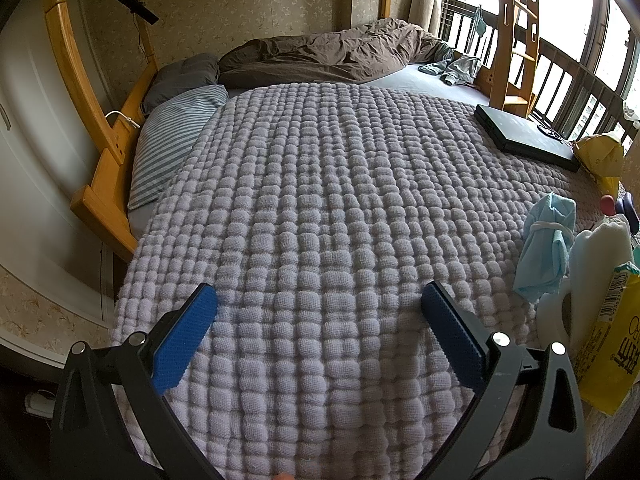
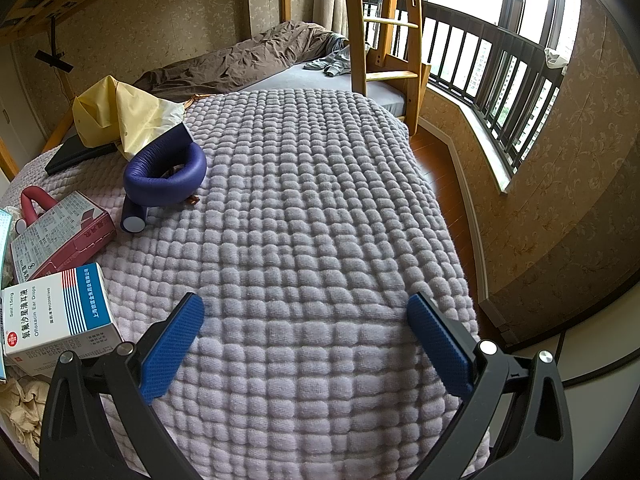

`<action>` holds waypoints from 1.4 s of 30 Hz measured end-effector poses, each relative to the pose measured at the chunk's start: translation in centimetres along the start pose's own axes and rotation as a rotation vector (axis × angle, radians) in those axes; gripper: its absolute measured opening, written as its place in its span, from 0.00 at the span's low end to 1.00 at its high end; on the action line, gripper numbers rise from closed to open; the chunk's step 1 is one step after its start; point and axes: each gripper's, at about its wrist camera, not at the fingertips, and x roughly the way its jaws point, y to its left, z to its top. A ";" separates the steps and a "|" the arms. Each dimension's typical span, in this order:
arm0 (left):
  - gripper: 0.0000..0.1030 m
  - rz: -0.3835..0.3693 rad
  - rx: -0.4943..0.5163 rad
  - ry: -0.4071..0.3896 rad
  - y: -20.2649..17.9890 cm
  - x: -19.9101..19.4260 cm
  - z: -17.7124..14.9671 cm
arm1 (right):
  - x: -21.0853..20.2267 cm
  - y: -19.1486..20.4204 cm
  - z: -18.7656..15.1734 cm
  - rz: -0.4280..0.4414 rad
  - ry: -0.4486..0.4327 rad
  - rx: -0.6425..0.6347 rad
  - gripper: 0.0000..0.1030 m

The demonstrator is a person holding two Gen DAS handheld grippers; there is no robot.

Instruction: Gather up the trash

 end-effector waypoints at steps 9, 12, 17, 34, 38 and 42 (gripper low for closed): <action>0.99 0.000 0.000 0.000 0.4 -0.5 0.4 | 0.0 -0.1 0.1 0.000 0.000 -0.001 0.96; 0.99 0.000 0.001 0.001 0.6 -0.6 0.6 | -0.1 -0.1 0.2 -0.001 0.000 -0.002 0.96; 0.99 0.015 -0.019 -0.004 1.1 -2.3 0.8 | -1.2 0.0 0.6 -0.076 -0.033 -0.022 0.96; 0.99 -0.243 0.196 -0.048 -10.3 -14.3 -8.1 | -15.2 12.1 -2.5 0.112 -0.263 -0.369 0.96; 0.99 -0.238 0.208 -0.013 -12.2 -13.0 -9.6 | -13.4 14.9 -3.1 0.134 -0.227 -0.420 0.96; 0.99 -0.202 0.218 0.008 -12.9 -11.4 -10.2 | -12.5 16.3 -3.8 0.118 -0.199 -0.459 0.96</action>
